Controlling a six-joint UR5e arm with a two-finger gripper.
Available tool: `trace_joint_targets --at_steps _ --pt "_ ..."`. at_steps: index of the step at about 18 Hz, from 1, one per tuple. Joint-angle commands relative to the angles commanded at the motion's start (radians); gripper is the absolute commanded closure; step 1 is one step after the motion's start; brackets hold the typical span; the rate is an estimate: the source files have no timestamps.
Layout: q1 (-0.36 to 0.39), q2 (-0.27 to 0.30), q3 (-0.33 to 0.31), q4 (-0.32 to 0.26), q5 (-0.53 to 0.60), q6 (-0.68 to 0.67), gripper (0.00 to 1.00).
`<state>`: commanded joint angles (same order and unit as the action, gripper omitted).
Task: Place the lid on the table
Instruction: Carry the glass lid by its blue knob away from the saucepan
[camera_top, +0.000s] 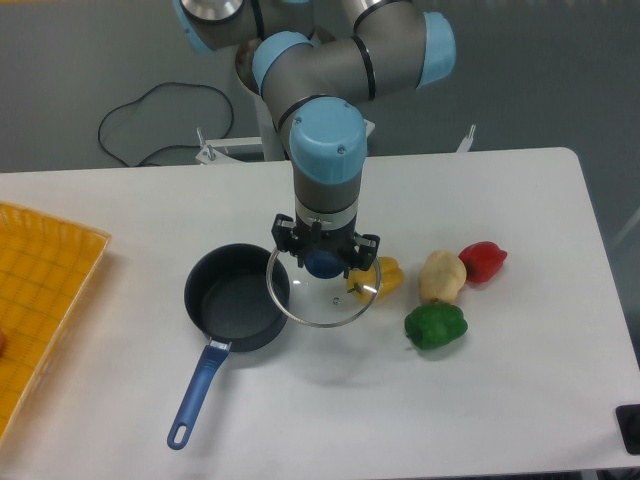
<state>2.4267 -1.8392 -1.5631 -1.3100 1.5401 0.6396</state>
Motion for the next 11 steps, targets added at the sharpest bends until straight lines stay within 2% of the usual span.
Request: trace_joint_targets --at_steps 3,11 --pt "0.006 -0.003 0.014 0.000 0.000 0.003 0.48" --pt "0.020 -0.101 0.089 -0.002 0.011 0.077 0.48"
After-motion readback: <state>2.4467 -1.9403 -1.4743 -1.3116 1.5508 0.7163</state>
